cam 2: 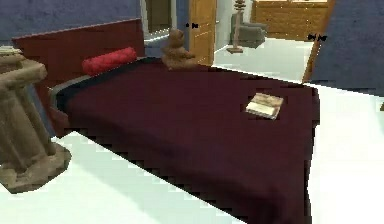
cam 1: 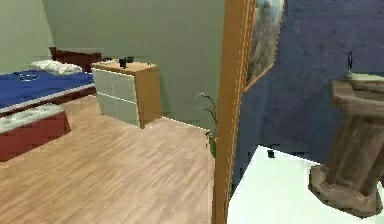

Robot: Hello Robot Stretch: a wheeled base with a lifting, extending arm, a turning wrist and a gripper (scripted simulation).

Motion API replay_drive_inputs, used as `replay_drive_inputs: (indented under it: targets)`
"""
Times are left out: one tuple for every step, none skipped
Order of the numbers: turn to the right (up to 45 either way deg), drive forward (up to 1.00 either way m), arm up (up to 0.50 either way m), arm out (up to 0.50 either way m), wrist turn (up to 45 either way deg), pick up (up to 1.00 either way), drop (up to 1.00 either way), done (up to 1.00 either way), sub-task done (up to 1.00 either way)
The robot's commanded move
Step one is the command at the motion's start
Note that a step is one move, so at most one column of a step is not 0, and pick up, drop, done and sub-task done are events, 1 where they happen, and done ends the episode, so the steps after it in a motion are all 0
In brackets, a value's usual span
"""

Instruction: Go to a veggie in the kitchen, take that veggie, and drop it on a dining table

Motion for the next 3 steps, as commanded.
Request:
replay_drive_inputs:
  targets:
    - [0.0, 0.55, 0.00, 0.00, 0.0, 0.00, 0.00, 0.00, 0.00]
    - [-45.0, 0.00, 0.00, 0.00, 0.0, 0.00, 0.00, 0.00, 0.00]
    - [-15.0, 0.00, 0.00, 0.00, 0.0, 0.00, 0.00, 0.00, 0.00]
